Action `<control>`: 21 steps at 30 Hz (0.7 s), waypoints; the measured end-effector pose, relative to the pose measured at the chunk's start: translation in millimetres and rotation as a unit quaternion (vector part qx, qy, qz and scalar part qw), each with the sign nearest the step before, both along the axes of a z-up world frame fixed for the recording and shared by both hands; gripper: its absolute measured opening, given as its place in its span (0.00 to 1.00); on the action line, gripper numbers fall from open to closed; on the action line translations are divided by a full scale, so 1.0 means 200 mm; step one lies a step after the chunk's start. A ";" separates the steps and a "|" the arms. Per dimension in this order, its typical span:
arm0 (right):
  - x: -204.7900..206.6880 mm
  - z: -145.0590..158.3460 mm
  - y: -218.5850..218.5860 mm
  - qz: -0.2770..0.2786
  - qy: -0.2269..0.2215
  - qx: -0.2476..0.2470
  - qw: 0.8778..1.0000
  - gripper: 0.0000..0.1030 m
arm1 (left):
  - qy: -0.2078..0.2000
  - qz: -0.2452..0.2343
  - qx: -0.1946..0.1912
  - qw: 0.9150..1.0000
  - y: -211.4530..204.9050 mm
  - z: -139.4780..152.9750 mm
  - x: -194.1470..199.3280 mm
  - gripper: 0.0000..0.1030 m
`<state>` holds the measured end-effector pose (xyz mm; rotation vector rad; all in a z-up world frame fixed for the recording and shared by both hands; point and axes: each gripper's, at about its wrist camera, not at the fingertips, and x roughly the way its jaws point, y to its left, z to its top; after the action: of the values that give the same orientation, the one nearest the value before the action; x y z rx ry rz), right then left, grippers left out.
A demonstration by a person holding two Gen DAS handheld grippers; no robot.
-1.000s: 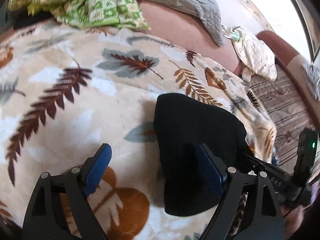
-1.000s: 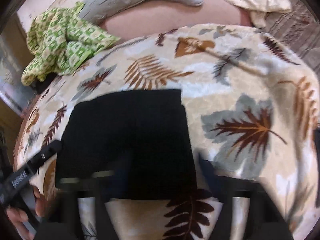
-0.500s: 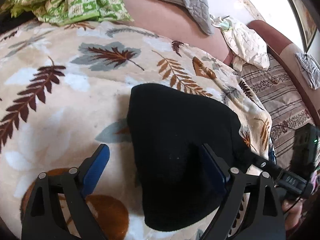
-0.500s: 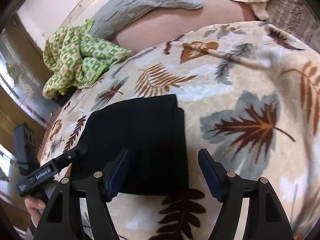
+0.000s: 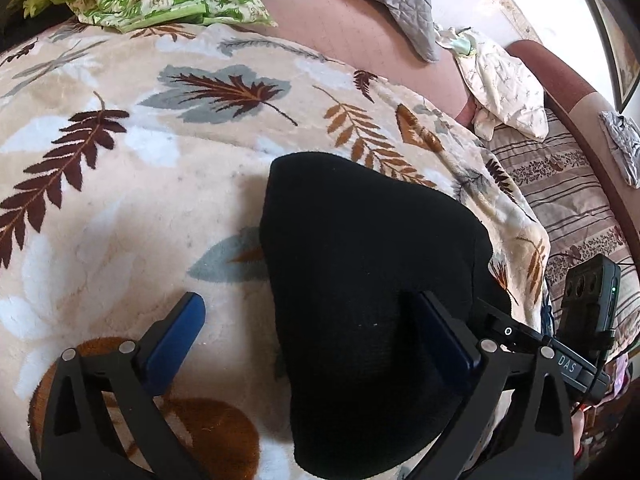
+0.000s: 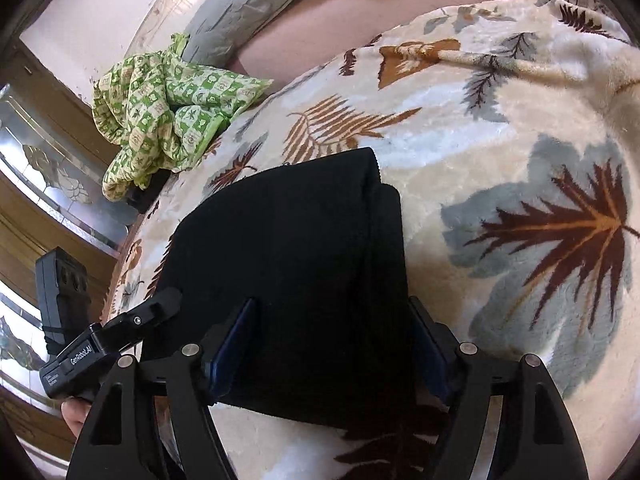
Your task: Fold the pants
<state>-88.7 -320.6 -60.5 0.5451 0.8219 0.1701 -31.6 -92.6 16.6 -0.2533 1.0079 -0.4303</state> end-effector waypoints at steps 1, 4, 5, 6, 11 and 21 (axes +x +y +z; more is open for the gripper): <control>0.00 0.00 0.01 -0.001 -0.001 -0.003 1.000 0.67 | 0.000 -0.001 0.000 1.000 0.00 0.00 0.00 1.00; -0.03 0.05 0.03 -0.005 -0.015 -0.026 1.000 0.46 | 0.003 -0.006 -0.016 1.000 0.00 0.00 -0.01 0.80; -0.05 0.09 0.05 -0.006 -0.025 -0.038 0.999 0.43 | 0.009 -0.015 -0.034 0.999 0.00 0.01 -0.01 0.56; -0.06 0.11 0.05 -0.005 -0.030 -0.044 0.999 0.41 | 0.008 -0.016 -0.035 0.999 -0.01 0.03 -0.02 0.51; -0.06 0.27 0.10 0.001 -0.063 -0.073 0.995 0.37 | 0.001 -0.019 -0.023 1.000 -0.02 0.12 -0.01 0.40; 0.23 0.32 0.07 -0.005 -0.092 -0.047 0.995 0.36 | -0.028 -0.017 0.015 0.999 -0.01 0.23 0.28 0.40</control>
<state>-43.4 -307.5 3.8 0.4369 0.6453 0.1689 25.1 -94.6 63.5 -0.1971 0.9633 -0.4503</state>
